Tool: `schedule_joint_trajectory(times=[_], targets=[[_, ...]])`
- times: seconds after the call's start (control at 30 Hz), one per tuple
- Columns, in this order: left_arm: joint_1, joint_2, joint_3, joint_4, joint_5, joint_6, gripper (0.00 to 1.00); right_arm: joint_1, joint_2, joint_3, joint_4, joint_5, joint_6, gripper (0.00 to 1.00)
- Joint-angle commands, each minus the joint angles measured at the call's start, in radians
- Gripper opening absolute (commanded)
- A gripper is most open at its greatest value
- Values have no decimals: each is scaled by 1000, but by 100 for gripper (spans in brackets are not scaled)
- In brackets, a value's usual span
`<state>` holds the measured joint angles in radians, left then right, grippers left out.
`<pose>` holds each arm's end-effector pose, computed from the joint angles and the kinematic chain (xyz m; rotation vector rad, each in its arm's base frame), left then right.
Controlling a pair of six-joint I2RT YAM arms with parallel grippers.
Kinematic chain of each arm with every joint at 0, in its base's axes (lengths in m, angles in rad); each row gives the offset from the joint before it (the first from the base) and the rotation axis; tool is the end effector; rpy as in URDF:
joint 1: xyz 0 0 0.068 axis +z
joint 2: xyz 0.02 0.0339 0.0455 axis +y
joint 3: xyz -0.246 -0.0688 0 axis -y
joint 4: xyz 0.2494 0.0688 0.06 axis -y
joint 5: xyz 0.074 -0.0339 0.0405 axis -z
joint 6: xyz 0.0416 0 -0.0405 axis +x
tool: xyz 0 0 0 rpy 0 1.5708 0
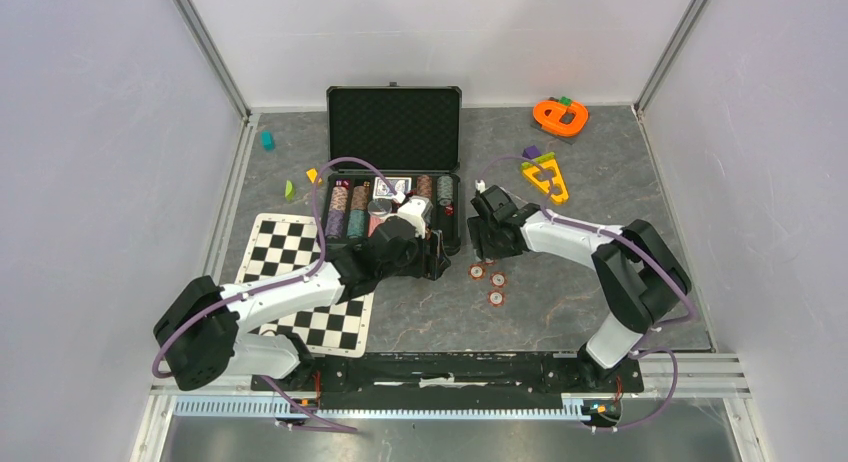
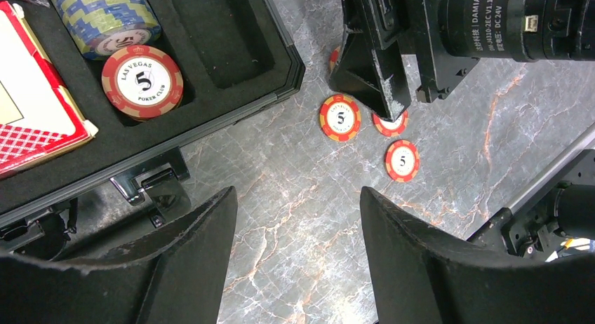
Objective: Pack up texas hold em set
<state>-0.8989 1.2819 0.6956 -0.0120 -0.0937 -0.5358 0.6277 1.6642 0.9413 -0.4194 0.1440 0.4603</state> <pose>0.1812 -0.2216 0.1963 0.3524 2.2292 -0.7043 0.2605 0.1816 0.1337 -0.1834 2.6927 0.1374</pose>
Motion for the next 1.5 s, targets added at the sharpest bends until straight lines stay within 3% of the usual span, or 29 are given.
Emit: schedule_joint_trajectory(times=[0.0, 0.2, 0.4, 0.87, 1.03, 1.17, 1.23, 1.33, 1.47], targets=[[-1, 3, 34, 29, 8, 33, 71, -1, 52, 33, -54, 39, 24, 64], [-1, 3, 32, 30, 8, 36, 72, -2, 44, 21, -51, 28, 36, 58], [-1, -5, 29, 26, 8, 39, 72, -2, -5, 31, -66, 26, 37, 44], [7, -21, 28, 50, 6, 11, 75, 0, -145, 63, -67, -35, -13, 44], [85, -11, 48, 85, 84, -28, 76, 12, -182, 59, -10, -115, -45, 44], [227, 4, 74, 93, 255, -97, 75, 37, -186, 72, 27, -142, -57, 44], [262, -26, 77, 60, 242, -93, 75, 48, -165, 101, 13, -133, -57, 44], [267, -74, 72, 17, 195, -67, 76, 52, -136, 133, -18, -119, -63, 57], [265, -79, 42, 17, 239, -45, 76, 61, -138, 100, -13, -116, -92, 69]])
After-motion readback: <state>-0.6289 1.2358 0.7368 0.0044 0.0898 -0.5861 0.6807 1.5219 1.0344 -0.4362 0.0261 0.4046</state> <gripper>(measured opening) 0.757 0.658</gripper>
